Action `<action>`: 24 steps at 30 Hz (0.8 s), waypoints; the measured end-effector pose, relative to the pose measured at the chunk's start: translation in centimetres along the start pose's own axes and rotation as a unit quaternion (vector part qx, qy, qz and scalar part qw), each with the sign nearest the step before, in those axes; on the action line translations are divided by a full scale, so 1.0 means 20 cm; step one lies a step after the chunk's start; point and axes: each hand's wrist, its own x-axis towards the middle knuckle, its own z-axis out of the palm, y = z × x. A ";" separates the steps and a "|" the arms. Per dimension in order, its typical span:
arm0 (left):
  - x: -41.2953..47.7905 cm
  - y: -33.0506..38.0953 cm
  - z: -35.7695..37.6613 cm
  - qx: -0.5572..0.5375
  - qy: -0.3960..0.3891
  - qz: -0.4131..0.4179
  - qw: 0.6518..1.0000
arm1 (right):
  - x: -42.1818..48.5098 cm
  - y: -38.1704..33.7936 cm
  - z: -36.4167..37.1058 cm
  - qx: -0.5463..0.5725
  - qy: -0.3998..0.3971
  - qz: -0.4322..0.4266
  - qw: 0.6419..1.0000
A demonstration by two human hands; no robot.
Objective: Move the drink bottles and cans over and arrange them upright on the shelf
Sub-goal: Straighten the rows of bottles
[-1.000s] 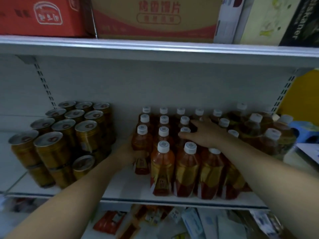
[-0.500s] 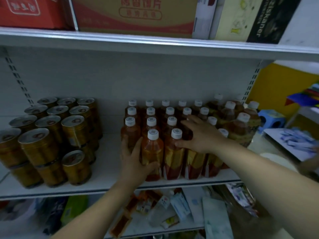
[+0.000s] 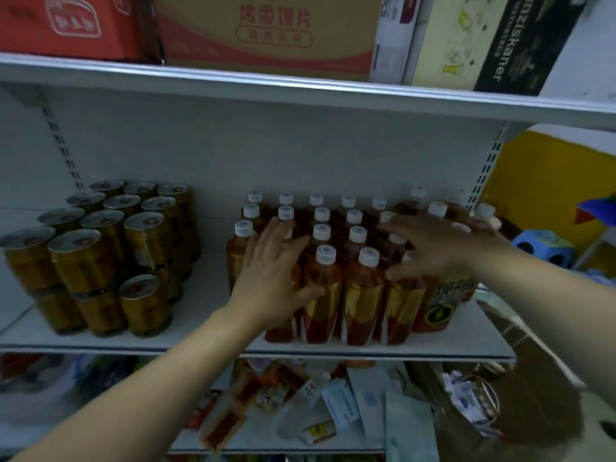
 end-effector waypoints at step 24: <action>0.52 0.93 0.36 0.056 -0.192 0.010 0.980 | 0.18 0.86 0.16 0.172 0.117 0.058 0.976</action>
